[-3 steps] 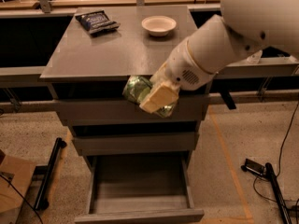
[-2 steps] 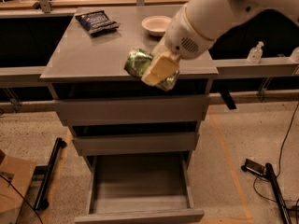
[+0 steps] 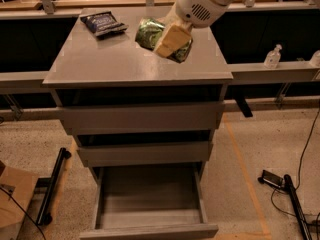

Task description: Pick green can from bottom drawer and place on counter

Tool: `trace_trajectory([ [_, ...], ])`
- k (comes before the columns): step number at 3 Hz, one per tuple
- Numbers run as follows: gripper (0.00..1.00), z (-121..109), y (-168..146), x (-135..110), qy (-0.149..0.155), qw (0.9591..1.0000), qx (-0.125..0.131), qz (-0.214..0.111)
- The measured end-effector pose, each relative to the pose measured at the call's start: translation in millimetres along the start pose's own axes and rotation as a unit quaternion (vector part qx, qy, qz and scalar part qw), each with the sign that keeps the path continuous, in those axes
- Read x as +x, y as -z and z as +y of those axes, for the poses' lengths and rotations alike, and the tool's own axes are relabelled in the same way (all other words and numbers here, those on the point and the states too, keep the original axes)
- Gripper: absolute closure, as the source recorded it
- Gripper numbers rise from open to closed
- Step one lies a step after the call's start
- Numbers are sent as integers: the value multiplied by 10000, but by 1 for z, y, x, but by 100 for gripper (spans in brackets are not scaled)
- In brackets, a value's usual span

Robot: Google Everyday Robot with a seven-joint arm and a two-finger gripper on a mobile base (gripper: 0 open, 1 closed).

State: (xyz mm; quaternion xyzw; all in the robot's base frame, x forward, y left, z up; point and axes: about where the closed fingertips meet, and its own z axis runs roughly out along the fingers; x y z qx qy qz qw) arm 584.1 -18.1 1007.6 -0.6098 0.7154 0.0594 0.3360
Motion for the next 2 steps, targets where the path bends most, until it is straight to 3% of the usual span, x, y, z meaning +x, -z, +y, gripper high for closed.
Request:
trace_trajectory([
  [1,100,-1,-18,19,-245,9993,70,259],
  [2,100,-34,-38,49,-476,9973,335,446],
])
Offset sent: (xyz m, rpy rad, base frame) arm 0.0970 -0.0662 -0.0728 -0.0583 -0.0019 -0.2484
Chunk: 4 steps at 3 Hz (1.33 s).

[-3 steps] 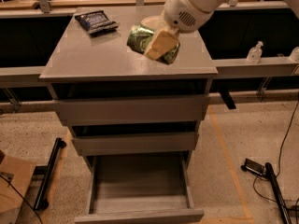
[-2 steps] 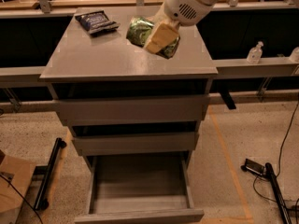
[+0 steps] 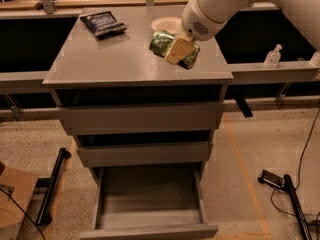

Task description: Pick green can from bottom drawer and place on counter

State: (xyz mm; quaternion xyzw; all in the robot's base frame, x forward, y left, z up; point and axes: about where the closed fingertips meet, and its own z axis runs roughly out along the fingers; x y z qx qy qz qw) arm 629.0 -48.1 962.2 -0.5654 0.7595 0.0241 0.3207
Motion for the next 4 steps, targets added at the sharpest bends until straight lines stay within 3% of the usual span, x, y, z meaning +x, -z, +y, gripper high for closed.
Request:
trace_trajectory([
  [1,100,-44,-25,21,-132,9994,275,152],
  [2,82,-84,-51,35,-193,9984,529,112],
  [3,58,-117,-84,41,-144,9980,609,68],
  [4,35,-135,-109,43,-127,9980,614,-52],
])
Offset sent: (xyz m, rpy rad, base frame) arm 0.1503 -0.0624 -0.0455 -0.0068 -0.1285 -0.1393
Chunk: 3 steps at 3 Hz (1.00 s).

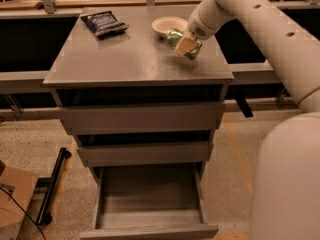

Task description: Pick green can from bottom drawer and place on counter

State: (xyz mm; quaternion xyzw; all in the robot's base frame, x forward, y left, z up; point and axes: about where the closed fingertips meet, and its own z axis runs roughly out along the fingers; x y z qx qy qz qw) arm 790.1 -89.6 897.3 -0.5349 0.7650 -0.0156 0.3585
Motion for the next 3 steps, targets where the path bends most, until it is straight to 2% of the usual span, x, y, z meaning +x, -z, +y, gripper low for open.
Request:
trace_trajectory([
  [1,12,-4,-15,0,-20,10000,-63,-64],
  [2,0,-3,-18,0,-19,9999,-82,-63],
  [3,0,-3,-18,0,-19,9999,-82,-63],
])
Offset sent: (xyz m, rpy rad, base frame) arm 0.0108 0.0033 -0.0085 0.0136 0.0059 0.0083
